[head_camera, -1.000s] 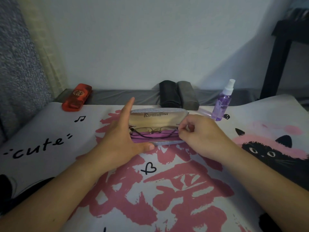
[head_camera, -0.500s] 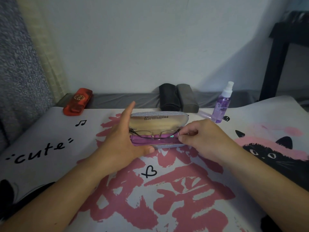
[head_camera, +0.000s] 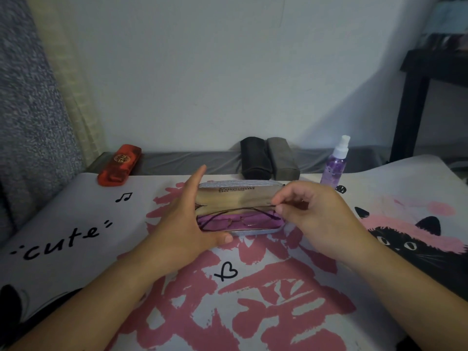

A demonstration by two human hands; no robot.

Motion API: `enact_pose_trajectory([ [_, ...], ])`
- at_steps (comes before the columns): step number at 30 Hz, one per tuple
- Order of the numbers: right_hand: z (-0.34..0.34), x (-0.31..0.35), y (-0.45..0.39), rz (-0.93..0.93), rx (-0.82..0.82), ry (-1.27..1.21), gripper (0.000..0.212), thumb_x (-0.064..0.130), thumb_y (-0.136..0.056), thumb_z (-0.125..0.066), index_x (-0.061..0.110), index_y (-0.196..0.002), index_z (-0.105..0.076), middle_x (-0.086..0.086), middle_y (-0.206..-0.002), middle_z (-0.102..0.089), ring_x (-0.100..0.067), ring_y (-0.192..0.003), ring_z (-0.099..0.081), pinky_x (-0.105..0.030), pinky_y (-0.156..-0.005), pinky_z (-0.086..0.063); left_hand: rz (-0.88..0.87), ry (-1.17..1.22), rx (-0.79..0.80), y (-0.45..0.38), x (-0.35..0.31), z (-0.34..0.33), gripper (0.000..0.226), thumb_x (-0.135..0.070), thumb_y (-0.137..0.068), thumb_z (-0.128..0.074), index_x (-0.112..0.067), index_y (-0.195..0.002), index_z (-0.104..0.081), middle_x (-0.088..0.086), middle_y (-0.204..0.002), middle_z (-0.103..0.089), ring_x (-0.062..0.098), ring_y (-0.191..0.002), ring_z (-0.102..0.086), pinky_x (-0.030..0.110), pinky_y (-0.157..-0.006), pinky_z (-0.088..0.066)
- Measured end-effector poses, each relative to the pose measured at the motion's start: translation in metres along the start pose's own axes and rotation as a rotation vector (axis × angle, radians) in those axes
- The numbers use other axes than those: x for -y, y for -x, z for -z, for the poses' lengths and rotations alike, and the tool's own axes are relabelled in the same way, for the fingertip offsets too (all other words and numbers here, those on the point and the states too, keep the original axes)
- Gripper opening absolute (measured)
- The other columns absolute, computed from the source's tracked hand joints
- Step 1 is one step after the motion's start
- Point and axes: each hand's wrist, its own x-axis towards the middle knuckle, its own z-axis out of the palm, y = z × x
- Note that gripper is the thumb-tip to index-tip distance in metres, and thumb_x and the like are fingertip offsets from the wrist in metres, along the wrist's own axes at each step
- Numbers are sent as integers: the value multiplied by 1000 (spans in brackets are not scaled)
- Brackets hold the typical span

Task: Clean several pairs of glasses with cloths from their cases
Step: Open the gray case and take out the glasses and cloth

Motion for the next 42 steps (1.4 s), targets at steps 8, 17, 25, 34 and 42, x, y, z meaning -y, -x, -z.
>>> enact_pose_trajectory([
  [8, 9, -10, -5, 189, 47, 449, 31, 0, -83, -69, 26, -95, -79, 17, -83, -62, 2, -82, -58, -8, -67, -43, 33, 5, -16, -10, 10, 20, 128, -37, -69, -91, -71, -145, 6, -12, -142, -54, 2, -123, -58, 30, -104, -49],
  [17, 31, 1, -5, -34, -85, 32, 28, 5, -91, -69, 33, -87, -73, 9, -84, -73, 0, -74, -65, -8, -65, -47, 41, 78, 45, -17, 17, 34, 103, -39, -85, -76, -57, -154, -2, -25, -134, -49, -11, -125, -46, 14, -103, -38],
  [25, 31, 9, -2, 12, -121, -240, 29, 2, -90, -71, 28, -80, -76, -2, -81, -73, -17, -72, -64, -26, -70, -51, -419, -218, -324, 1, -4, 16, 36, -31, -97, -62, -42, -132, -62, -24, -116, -53, 6, -118, -45, 9, -98, -33],
  [34, 29, 8, 1, 65, -51, -258, 26, 4, -90, -71, 28, -84, -76, -4, -82, -72, -23, -78, -67, -23, -73, -54, -426, -194, -217, 3, 0, 10, 19, -28, -91, -68, -39, -104, -78, -18, -91, -64, 10, -97, -60, 29, -84, -50],
  [42, 28, 4, 1, 54, -10, -256, 27, 4, -90, -71, 30, -87, -76, -10, -84, -72, -41, -85, -66, -48, -79, -56, -373, -149, -95, 8, -5, 8, 21, -27, -93, -68, -35, -111, -76, -17, -97, -64, 7, -97, -62, 12, -80, -45],
])
